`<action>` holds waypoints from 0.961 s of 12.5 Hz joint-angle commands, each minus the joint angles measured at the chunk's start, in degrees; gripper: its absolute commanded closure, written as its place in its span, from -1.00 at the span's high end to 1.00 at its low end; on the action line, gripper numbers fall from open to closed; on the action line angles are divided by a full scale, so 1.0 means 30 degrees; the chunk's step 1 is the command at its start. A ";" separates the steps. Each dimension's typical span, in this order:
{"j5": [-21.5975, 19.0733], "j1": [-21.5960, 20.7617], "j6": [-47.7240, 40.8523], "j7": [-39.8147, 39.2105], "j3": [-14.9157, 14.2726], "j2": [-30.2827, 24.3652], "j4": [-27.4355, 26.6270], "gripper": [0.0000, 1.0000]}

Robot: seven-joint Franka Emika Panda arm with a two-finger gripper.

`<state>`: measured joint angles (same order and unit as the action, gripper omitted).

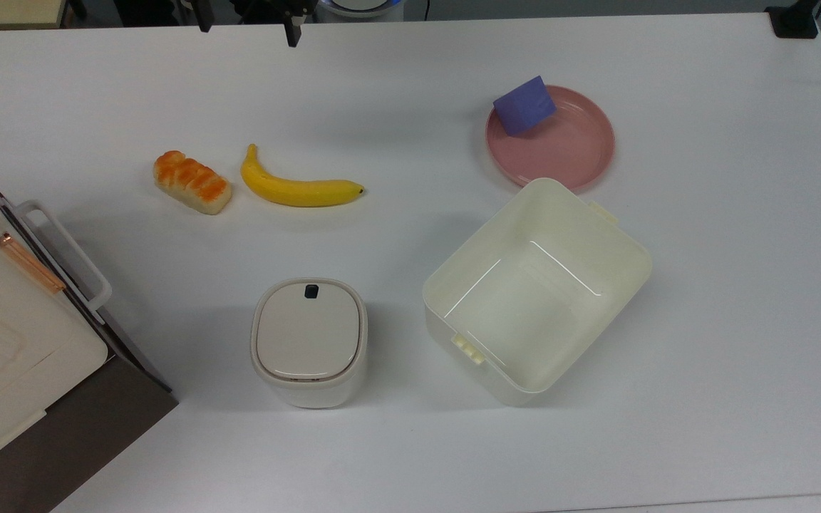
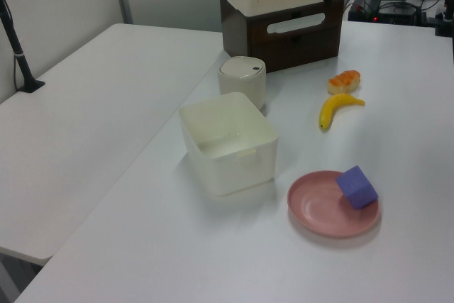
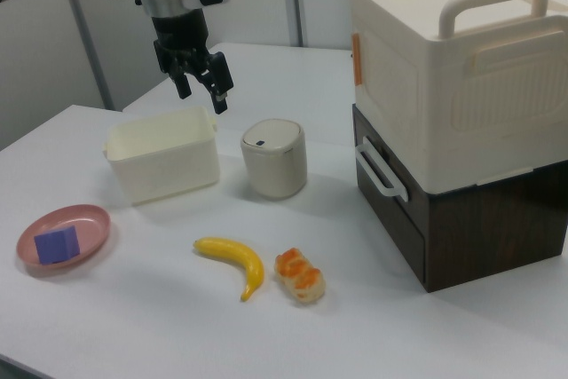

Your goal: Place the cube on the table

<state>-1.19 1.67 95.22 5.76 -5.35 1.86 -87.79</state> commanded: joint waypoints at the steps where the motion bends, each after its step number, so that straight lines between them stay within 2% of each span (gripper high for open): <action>1: -0.0130 -0.0351 -0.0423 0.0249 -0.0297 -0.0151 -0.0006 1.00; 12: -0.0071 -0.0292 -0.1771 0.0015 -0.0298 -0.0064 -0.0006 1.00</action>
<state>-1.19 1.71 91.36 5.76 -5.42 1.86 -87.79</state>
